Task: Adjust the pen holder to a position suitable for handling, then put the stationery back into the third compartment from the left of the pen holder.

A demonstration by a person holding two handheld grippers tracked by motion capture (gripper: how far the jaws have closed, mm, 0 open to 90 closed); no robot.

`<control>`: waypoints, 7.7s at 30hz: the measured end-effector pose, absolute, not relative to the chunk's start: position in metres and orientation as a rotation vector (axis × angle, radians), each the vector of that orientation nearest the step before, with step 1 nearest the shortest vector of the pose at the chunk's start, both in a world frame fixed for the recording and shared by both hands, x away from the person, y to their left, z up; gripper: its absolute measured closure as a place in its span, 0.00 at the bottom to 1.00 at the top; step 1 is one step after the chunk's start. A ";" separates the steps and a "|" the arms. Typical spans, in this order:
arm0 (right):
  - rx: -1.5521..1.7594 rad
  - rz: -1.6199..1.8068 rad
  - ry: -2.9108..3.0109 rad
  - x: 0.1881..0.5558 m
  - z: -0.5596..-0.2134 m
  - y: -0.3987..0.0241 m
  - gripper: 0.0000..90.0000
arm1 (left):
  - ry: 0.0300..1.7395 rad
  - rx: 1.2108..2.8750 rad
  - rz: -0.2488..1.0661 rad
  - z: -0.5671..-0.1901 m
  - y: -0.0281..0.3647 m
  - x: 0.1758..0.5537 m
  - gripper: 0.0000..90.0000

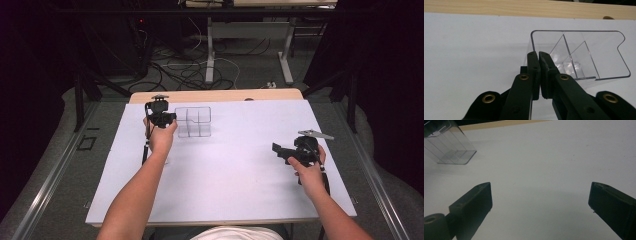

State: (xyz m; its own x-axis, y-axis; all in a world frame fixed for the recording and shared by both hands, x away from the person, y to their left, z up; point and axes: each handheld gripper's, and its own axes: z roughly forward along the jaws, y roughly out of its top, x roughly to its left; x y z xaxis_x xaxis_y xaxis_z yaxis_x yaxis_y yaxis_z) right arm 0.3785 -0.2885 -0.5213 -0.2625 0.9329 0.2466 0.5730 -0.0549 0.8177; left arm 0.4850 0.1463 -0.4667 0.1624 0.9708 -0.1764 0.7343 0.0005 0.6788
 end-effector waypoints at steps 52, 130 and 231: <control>1.617 1.227 1.870 0.380 -0.527 -0.288 0.05 | 1.457 1.845 0.483 -0.484 0.132 0.497 1.00; 1.650 1.212 1.847 0.380 -0.529 -0.291 0.06 | 1.207 1.798 0.570 -0.464 0.211 0.417 0.30; 1.546 1.121 1.963 0.374 -0.532 -0.286 0.00 | 0.678 2.569 0.196 -0.506 0.268 0.406 0.57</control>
State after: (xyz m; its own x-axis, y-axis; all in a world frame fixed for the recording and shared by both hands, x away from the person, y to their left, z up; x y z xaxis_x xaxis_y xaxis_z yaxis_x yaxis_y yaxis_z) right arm 0.3744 -0.2861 -0.5323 -0.3079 0.9375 0.1623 0.6161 0.0664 0.7849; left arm 0.4055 0.2676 -0.5060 0.8674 0.4974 0.0167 0.4299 -0.7657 0.4785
